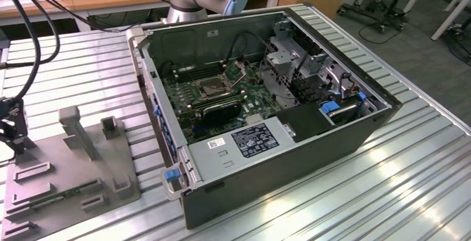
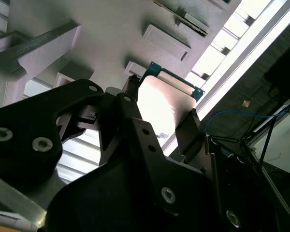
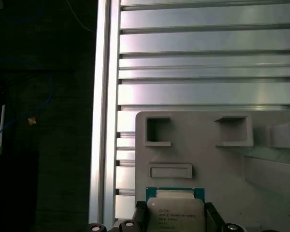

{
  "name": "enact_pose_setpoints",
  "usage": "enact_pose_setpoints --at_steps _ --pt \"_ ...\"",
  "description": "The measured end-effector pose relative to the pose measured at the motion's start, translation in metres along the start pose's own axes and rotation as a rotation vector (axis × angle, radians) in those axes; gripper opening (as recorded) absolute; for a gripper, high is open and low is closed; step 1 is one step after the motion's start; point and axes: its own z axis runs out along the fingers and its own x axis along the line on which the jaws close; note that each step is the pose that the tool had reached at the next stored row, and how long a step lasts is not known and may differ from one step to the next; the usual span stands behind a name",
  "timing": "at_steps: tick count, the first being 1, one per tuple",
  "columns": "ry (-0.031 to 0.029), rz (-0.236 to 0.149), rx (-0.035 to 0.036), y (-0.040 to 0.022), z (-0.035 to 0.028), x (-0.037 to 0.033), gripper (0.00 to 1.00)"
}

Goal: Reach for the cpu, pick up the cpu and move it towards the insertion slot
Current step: 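Pick up the cpu and move it towards the insertion slot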

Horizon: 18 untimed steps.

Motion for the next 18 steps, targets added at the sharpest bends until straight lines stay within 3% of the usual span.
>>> enact_pose_setpoints --at_steps 18 --pt "0.0000 0.000 0.0000 0.0010 -0.0132 0.0000 0.55"
